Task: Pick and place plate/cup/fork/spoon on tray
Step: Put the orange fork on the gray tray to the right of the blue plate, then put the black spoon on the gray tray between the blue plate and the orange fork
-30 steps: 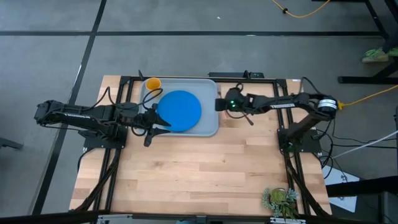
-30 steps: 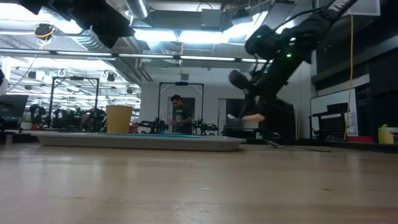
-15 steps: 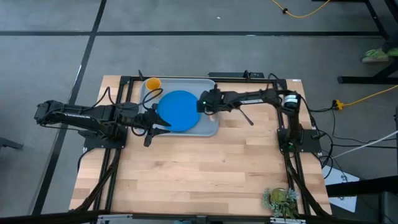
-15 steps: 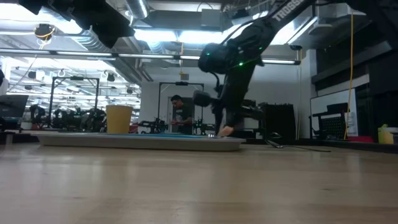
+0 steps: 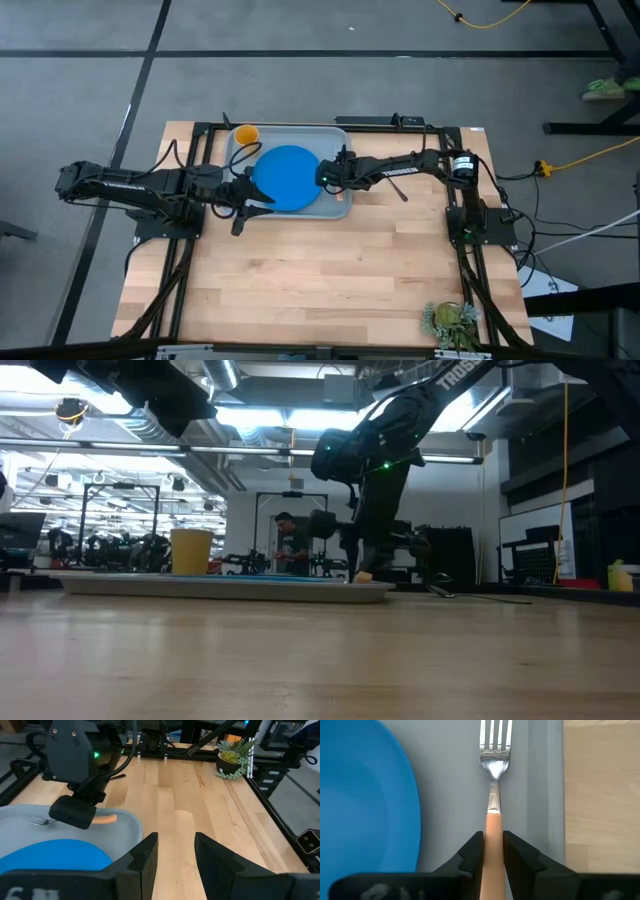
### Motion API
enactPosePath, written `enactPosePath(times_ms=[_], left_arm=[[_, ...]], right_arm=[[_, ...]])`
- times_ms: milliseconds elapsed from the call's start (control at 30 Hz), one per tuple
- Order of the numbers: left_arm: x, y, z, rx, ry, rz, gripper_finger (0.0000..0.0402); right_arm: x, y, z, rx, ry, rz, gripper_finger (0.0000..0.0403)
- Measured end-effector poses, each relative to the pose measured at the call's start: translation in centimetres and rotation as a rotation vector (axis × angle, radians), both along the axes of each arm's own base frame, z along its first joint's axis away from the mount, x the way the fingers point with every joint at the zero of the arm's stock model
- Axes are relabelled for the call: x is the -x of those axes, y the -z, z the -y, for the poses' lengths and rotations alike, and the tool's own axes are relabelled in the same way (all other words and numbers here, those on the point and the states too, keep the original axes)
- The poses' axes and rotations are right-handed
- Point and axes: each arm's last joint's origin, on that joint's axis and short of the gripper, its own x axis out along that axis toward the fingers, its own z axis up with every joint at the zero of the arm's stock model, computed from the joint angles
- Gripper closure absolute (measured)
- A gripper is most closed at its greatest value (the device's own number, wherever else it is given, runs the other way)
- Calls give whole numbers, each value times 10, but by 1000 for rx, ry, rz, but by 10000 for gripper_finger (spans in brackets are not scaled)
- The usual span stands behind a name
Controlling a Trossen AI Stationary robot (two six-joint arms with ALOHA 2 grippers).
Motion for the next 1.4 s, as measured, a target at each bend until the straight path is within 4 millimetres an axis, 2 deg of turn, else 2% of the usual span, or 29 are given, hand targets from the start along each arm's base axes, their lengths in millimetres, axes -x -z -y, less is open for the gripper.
enactPosePath(times_ms=[400, 600, 867, 1033, 1167, 1400], left_arm=[[0, 0, 0, 0, 0, 0, 280], [0, 0, 0, 0, 0, 0, 280], [0, 0, 0, 0, 0, 0, 280], [0, 0, 0, 0, 1, 0, 280], [0, 0, 0, 0, 0, -1, 280], [0, 0, 0, 0, 0, 0, 280]], right_arm=[[2, 1, 0, -3, 0, -20, 331], [0, 9, 0, -15, 14, -21, 330], [0, 9, 0, -14, 2, -23, 290], [0, 8, 0, -12, -2, -23, 286], [1, -1, 0, -2, -23, -13, 286], [13, -42, -10, 69, -223, -80, 286]])
